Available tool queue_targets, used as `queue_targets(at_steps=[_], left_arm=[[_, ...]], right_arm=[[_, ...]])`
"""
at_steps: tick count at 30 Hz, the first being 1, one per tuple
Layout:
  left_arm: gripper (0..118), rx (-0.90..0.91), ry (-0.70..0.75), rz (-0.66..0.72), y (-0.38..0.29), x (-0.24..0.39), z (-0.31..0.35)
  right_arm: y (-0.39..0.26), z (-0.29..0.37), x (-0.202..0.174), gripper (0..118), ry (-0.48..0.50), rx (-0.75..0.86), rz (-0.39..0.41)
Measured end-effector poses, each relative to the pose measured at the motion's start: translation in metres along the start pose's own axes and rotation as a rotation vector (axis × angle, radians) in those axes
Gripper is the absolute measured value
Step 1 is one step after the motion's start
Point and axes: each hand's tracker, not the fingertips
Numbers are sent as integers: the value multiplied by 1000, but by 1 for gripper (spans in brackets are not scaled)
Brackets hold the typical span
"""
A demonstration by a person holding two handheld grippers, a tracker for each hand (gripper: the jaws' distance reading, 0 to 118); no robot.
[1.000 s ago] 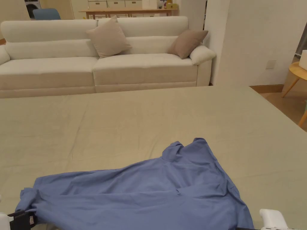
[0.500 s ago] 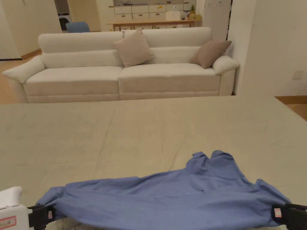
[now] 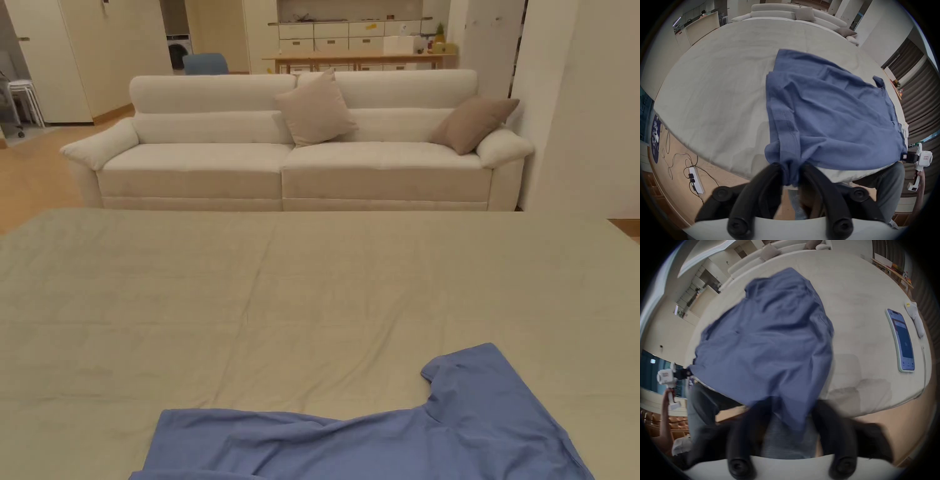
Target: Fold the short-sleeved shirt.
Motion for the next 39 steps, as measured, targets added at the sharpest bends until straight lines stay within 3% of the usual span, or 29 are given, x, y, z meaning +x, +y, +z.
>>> queue_targets(at_steps=[1,2,3,6,9,13,15,16,17,18,19,20,21,23,26,27,28,29,30,33,36,38,39], left_arm=[[59,9,58,-14,0,1,0],[83,28,155,-40,0,5,2],[94,45,203,-62,4,-1,8],[94,227,179,-27,27,1,66],[94,593,133,-25,49,28,159],[94,966,44,9,81,47,246],[90,1007,-68,73,101,47,262],[73,1057,-108,53,109,49,268],[41,1084,-90,14,120,51,269],[0,1078,-58,22,132,54,266],[0,1089,10,12,143,60,262],[0,1010,10,-3,158,58,253],[0,920,-7,-32,175,57,243],[0,771,17,-33,212,46,195],[0,430,-82,-30,248,25,102],[10,318,-147,15,255,16,68],[61,215,-124,15,258,11,34],[102,108,-45,-15,255,10,1],[116,12,22,-82,252,11,-27],[115,-53,219,-219,230,16,-80],[110,-24,169,-202,220,17,-102],[71,-18,19,-105,222,18,-106],[65,-9,-25,-75,223,12,-108]], right_arm=[[-1,-1,4,105,-58,3,22],[-1,8,2,106,-86,36,58],[2,23,1,105,-80,86,67],[26,90,-13,105,-100,327,56],[54,176,-50,107,-130,714,133],[81,252,-89,113,-37,1147,122],[89,267,-102,112,10,1265,120],[94,271,-107,108,20,1284,106],[99,274,-117,98,20,1297,107],[103,275,-120,72,20,1299,115],[107,274,-124,23,12,1304,123],[113,273,-127,0,-1,1296,120],[115,268,-125,0,-48,1329,93],[119,269,-128,0,24,1302,117],[121,259,-129,0,24,1297,110],[121,256,-129,0,20,1284,106],[123,254,-128,0,11,1246,108],[126,241,-119,0,4,1221,104],[127,237,-118,0,-15,1207,104],[132,218,-104,0,-53,1137,80],[134,204,-98,0,-38,1075,72],[137,188,-83,0,-55,1032,54],[138,184,-81,0,-56,1025,53]])
